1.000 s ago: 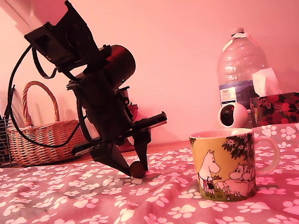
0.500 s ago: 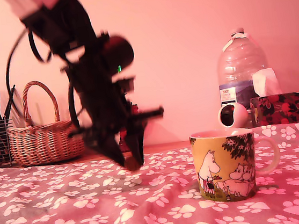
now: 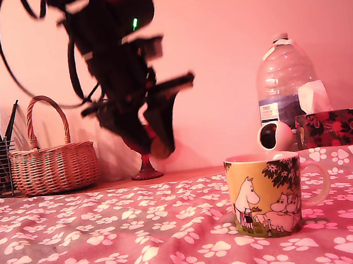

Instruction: Pick the coffee capsule and then drop it inside the coffee cup in front of you

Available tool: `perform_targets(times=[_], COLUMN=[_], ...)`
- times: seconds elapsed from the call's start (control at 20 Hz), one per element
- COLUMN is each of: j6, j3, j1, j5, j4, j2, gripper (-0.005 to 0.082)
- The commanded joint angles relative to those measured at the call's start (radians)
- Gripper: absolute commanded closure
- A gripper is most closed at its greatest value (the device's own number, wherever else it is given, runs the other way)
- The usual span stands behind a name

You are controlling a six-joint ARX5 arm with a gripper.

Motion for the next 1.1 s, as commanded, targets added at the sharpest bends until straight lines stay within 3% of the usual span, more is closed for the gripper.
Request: perform_targets(times=[0.0, 0.25, 0.45, 0.75, 0.9, 1.05], j6=[0.028, 0.055, 0.108, 0.211, 0.283, 0.326], j3=[0.003, 0.003, 0.001, -0.018, -0.063, -0.126], j1=[-0.016, -0.042, -0.058, -0.064, -0.064, -0.063], j5=[0.002, 0.006, 0.067, 0.234, 0.353, 0.412], j4=[-0.017, -0.085, -0.093, -0.072, -0.013, 0.047], j2=[-0.027, -0.067, -0.101, -0.137, -0.142, -0.143], gripper=[0.051, 0.0538, 0.0538, 0.0538, 0.0538, 0.0538])
